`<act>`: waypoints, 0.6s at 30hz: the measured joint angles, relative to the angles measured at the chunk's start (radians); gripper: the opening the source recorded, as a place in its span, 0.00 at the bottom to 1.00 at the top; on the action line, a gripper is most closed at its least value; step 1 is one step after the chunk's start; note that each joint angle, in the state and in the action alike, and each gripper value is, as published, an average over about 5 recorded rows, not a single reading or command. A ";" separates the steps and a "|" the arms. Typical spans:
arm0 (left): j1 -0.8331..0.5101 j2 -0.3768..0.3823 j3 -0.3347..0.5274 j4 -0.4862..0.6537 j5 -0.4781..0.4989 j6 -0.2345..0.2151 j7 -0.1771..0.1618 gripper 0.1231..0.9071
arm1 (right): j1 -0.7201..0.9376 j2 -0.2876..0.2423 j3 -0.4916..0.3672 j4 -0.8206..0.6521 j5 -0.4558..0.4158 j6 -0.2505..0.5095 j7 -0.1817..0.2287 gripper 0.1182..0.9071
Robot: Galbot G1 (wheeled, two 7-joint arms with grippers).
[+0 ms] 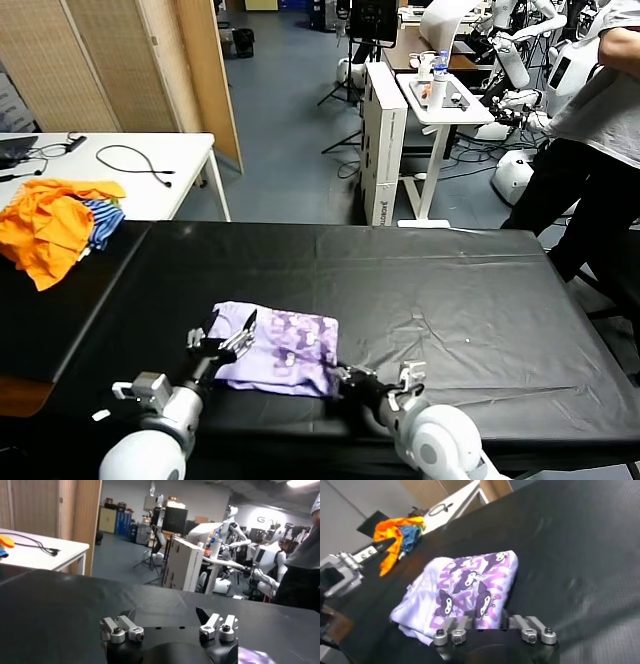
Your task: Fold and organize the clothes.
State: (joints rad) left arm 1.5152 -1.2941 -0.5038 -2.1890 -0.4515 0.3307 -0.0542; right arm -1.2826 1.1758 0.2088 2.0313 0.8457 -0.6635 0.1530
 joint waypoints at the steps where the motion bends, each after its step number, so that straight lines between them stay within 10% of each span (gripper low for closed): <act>1: 0.000 -0.001 0.000 0.001 0.002 -0.001 0.000 1.00 | -0.003 -0.007 0.015 0.003 -0.003 -0.009 0.000 0.07; 12: -0.008 -0.019 0.002 0.022 0.008 -0.008 0.001 1.00 | -0.017 -0.099 0.193 0.013 -0.050 -0.072 -0.065 0.03; 18: -0.006 -0.028 0.002 0.031 0.010 -0.014 0.001 1.00 | -0.039 -0.135 0.238 0.042 -0.112 -0.066 -0.125 0.32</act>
State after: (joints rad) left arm 1.5095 -1.3221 -0.5013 -2.1579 -0.4419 0.3171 -0.0535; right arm -1.3214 1.0413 0.4466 2.0729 0.7335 -0.7298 0.0276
